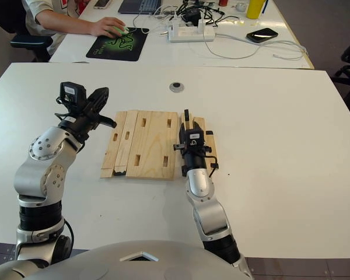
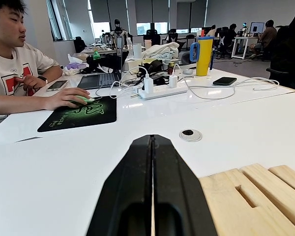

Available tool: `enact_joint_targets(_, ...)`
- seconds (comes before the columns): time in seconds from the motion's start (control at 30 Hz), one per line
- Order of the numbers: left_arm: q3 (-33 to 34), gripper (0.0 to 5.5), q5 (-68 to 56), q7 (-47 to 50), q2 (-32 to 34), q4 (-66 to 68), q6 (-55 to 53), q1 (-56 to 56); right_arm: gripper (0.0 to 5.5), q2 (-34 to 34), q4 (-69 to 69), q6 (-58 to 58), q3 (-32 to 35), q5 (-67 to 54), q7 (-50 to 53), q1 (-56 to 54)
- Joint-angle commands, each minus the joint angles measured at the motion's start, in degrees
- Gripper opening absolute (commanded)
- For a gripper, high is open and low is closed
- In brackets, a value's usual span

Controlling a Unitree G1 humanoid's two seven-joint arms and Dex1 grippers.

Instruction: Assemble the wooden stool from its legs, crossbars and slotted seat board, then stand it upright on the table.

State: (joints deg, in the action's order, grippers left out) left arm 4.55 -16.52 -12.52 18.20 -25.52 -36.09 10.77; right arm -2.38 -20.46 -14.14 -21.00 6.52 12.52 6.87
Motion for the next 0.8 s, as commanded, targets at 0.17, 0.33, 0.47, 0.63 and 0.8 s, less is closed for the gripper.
enact_joint_targets(0.17,0.1,0.0,1.2,1.8,-0.9,-2.6,0.1,-3.0,1.79,1.8,-9.7,1.0,-1.1,4.2,-3.8,0.3)
enact_joint_targets(0.33,0.1,0.0,1.7,2.6,-1.7,-3.6,0.3,-4.0,1.79,1.1,-11.3,1.0,-0.3,3.9,-6.0,-1.3)
enact_joint_targets(0.47,0.0,0.0,2.0,3.0,-2.1,-3.5,0.8,-4.2,1.36,-0.9,-11.4,-1.4,3.2,1.7,-7.5,-7.6)
enact_joint_targets(0.63,0.3,0.0,2.8,4.3,-3.0,-4.0,1.6,-5.3,0.59,-0.1,-6.2,-7.2,8.1,-2.5,-12.9,-20.4)
enact_joint_targets(0.8,0.0,0.0,3.5,5.5,-4.2,-4.2,2.7,-6.0,0.01,1.1,2.2,-12.1,10.1,-5.2,-17.6,-28.4)
